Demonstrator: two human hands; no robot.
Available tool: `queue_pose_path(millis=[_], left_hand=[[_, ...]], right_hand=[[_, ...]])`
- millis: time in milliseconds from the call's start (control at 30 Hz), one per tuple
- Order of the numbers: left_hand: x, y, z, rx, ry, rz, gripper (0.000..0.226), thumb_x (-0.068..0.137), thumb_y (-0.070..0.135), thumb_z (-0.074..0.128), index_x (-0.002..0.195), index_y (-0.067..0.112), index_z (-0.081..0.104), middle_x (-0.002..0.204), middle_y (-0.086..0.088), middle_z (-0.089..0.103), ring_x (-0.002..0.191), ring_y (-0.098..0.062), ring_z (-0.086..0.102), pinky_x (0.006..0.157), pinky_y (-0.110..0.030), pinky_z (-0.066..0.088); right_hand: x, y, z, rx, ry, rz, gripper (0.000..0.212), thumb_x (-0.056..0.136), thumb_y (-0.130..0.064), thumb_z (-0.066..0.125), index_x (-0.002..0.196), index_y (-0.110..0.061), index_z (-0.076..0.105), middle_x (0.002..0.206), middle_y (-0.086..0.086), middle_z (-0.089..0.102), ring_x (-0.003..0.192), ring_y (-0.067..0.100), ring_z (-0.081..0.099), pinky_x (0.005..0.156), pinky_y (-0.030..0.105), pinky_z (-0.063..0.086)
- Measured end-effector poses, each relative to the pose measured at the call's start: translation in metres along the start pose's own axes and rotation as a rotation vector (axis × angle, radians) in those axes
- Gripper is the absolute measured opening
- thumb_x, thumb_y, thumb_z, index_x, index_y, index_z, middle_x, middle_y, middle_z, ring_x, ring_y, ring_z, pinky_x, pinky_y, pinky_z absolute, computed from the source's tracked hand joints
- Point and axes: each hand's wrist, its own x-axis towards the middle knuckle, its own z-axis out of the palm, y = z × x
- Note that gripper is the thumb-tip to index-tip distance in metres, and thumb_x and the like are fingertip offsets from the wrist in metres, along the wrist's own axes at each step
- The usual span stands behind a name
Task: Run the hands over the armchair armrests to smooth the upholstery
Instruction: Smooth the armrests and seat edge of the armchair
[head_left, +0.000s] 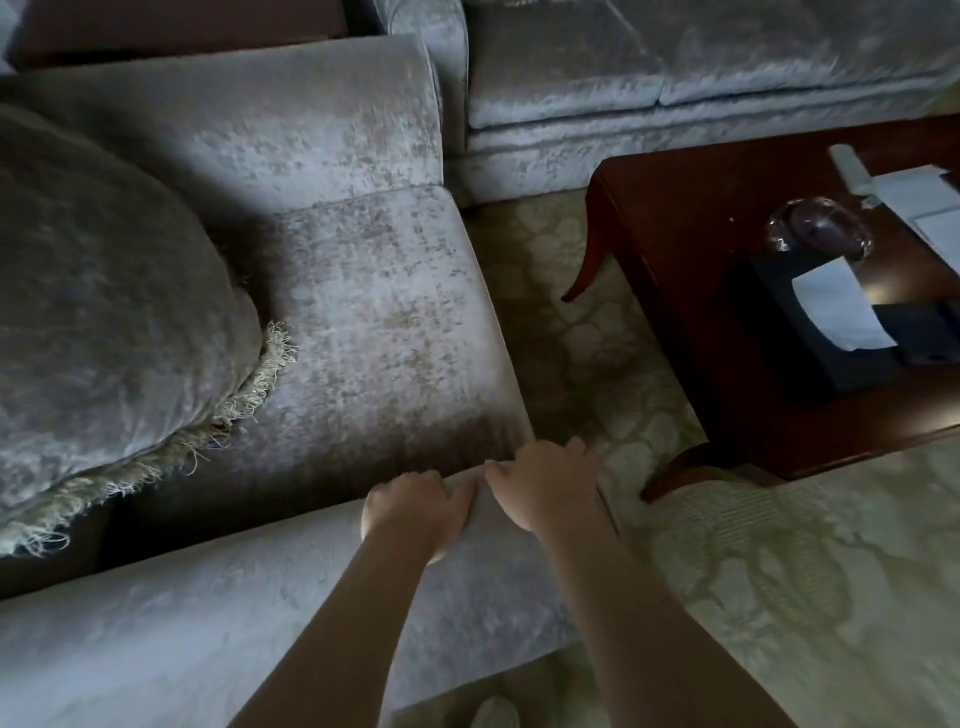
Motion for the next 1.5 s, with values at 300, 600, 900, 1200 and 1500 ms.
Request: queue_pose_path(millis=[300, 600, 900, 1200, 1500], left_hand=[[-0.033, -0.008, 0.002, 0.102, -0.039, 0.012, 0.061, 0.096, 0.051, 0.016, 0.145, 0.015, 0.026, 0.153, -0.01, 0.024, 0.14, -0.029, 0.022, 0.11, -0.048, 0.02], [-0.116, -0.18, -0.114, 0.04, 0.27, -0.352, 0.065, 0.095, 0.048, 0.019, 0.149, 0.013, 0.008, 0.159, -0.009, -0.004, 0.145, -0.026, -0.01, 0.114, -0.051, -0.004], [-0.258, -0.454, -0.206, -0.077, 0.454, -0.95, 0.073, 0.093, 0.052, 0.026, 0.147, 0.005, 0.012, 0.156, -0.018, 0.007, 0.143, -0.036, 0.0, 0.112, -0.054, 0.006], [-0.255, -0.526, -0.189, -0.5, 0.607, -0.995, 0.065, 0.089, 0.057, 0.016, 0.105, 0.009, 0.056, 0.105, -0.013, 0.063, 0.097, -0.033, 0.06, 0.078, -0.04, 0.045], [-0.251, -0.53, -0.183, -0.431, 0.661, -1.003, 0.059, 0.09, 0.055, 0.018, 0.099, 0.01, 0.055, 0.098, -0.012, 0.064, 0.089, -0.032, 0.062, 0.073, -0.038, 0.048]], right_hand=[[-0.037, 0.0, -0.013, -0.117, -0.082, -0.012, 0.053, 0.096, -0.045, 0.018, 0.132, -0.02, 0.047, 0.137, 0.007, 0.045, 0.124, 0.037, 0.038, 0.102, 0.051, 0.031], [-0.115, -0.171, -0.074, -0.245, 0.036, -0.354, 0.051, 0.095, -0.047, 0.026, 0.13, -0.014, 0.046, 0.131, 0.01, 0.05, 0.118, 0.03, 0.048, 0.097, 0.043, 0.039], [-0.267, -0.469, -0.124, -0.119, 0.273, -0.954, 0.038, 0.095, -0.039, 0.037, 0.12, -0.014, 0.05, 0.126, 0.011, 0.049, 0.114, 0.031, 0.048, 0.088, 0.04, 0.038], [-0.285, -0.644, -0.099, -0.316, 0.166, -1.326, 0.039, 0.1, -0.035, 0.028, 0.128, -0.025, 0.052, 0.144, -0.005, 0.041, 0.139, 0.015, 0.021, 0.113, 0.046, 0.006], [-0.273, -0.678, -0.092, -0.442, 0.319, -1.306, 0.052, 0.09, -0.047, 0.027, 0.107, -0.02, 0.069, 0.114, 0.003, 0.064, 0.12, 0.022, 0.042, 0.112, 0.047, 0.007]])
